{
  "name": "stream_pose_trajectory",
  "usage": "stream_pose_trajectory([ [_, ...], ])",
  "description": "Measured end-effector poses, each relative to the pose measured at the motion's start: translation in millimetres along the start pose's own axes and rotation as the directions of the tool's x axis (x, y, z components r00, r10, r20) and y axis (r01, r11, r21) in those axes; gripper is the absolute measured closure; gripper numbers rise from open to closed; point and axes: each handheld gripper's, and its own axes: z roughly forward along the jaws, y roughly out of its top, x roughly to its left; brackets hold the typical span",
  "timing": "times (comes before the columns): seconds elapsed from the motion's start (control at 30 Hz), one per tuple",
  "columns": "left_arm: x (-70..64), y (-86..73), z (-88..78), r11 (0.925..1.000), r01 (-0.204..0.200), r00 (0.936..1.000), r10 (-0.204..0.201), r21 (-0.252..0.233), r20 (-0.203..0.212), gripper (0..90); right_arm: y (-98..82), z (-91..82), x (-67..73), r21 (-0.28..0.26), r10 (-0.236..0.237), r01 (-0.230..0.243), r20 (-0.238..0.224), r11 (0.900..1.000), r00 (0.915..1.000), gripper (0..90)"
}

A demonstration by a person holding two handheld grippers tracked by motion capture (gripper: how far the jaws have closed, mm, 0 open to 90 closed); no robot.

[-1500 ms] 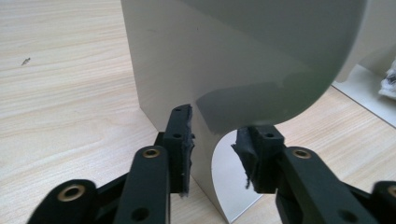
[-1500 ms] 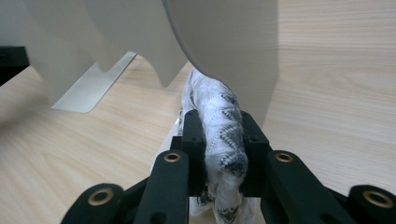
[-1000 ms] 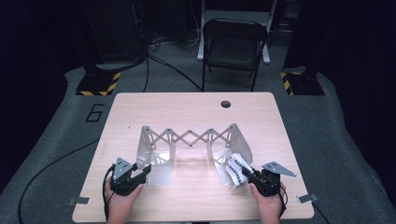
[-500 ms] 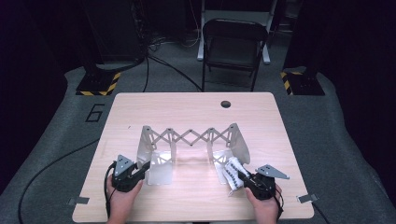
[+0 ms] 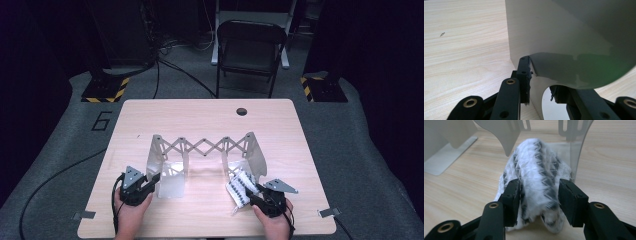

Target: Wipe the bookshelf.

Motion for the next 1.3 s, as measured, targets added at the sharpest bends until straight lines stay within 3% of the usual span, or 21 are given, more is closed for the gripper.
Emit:
stream_pose_trajectory([
  [0.1, -0.1, 0.1, 0.1, 1.0, 0.002, 1.0, -0.002, 0.0, 0.0, 72.4, 1.4, -13.7, -0.3, -0.017, -0.012, 0.012, 0.001, 1.0, 0.9999, 51.0],
  [0.23, -0.6, 0.7, 0.1, 1.0, 0.005, 1.0, -0.005, 0.0, -0.005, 72.4, 3.2, -22.7, -3.4, -0.055, -0.02, 0.022, 0.036, 0.998, 0.9992, 50.4],
  [0.43, -0.9, 1.4, 0.7, 1.0, 0.002, 1.0, -0.002, 0.005, -0.009, 72.5, 13.5, -10.9, -17.2, -0.074, 0.002, 0.006, 0.102, 0.997, 0.9948, 52.5],
  [0.47, -1.0, 1.4, 0.6, 1.0, 0.002, 1.0, -0.002, 0.006, -0.009, 72.6, 16.0, -9.1, -18.5, -0.079, 0.011, -0.003, 0.098, 0.997, 0.9952, 53.8],
  [0.77, -2.3, 1.4, 1.8, 1.0, 0.004, 0.9997, -0.004, 0.0, -0.025, 74.6, 33.6, 1.7, -19.5, -0.125, -0.045, 0.063, 0.135, 0.99, 0.9898, 69.8],
  [0.9, -2.3, 1.8, 0.6, 0.9999, 0.008, 0.9996, -0.007, 0.011, -0.027, 76.2, 34.0, 2.0, -17.5, -0.133, -0.064, 0.082, 0.134, 0.988, 0.9889, 83.9],
  [1.3, -1.9, 1.8, -4.1, 0.9996, 0.013, 0.9991, -0.012, 0.023, -0.041, 81.7, 32.8, -7.5, -33.3, -0.124, -0.064, 0.083, 0.154, 0.989, 0.9861, 89.0],
])
